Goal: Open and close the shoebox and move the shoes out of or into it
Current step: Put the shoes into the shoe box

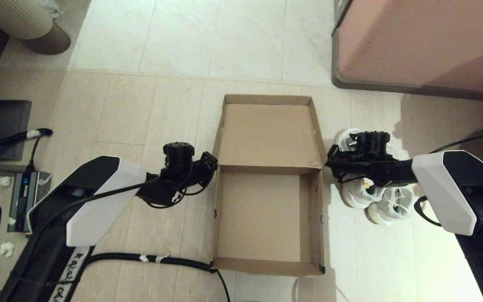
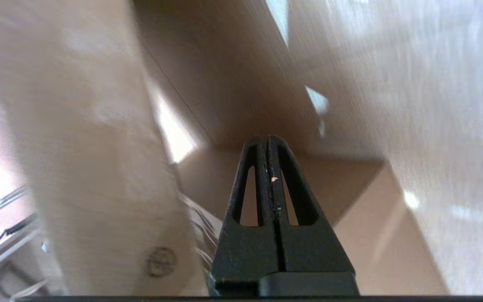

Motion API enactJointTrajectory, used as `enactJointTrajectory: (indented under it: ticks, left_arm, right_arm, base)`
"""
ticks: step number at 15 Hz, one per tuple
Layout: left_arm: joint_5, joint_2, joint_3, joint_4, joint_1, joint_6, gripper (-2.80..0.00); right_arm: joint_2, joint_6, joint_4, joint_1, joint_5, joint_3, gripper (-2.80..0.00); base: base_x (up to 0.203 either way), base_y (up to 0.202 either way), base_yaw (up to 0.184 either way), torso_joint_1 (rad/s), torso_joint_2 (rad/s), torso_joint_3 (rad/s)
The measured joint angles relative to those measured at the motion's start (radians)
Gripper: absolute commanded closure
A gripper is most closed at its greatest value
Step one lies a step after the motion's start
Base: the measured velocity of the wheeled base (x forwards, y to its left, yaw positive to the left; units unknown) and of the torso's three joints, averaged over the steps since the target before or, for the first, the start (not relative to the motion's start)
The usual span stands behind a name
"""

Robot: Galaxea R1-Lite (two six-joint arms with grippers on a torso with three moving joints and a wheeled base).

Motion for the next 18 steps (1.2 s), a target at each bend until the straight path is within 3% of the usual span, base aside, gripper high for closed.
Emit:
enactJointTrajectory:
  ticks: [3,7,18]
  left_arm:
    - [-0.001,0.000,-0.029,0.007,-0.004,0.007,0.00]
    - [0.000,0.001,-0.037,0.008,-0.006,0.008,0.00]
    - [-0.003,0.010,-0.041,0.008,-0.009,0.029,0.00]
  right_arm:
    - [0.015,0.054,-0.117,0.010,-0.004,0.000,0.00]
    - [0.043,0.227,-0.305,0.014,-0.002,0.000,0.00]
    - [0.084,0.527,-0.605,0.009,0.086,0.008,0.00]
  base:
    - [0.000,0.000,0.000,0.000,0.00,0.000]
    - [0.000,0.000,0.000,0.000,0.00,0.000]
    - [0.000,0.000,0.000,0.000,0.00,0.000]
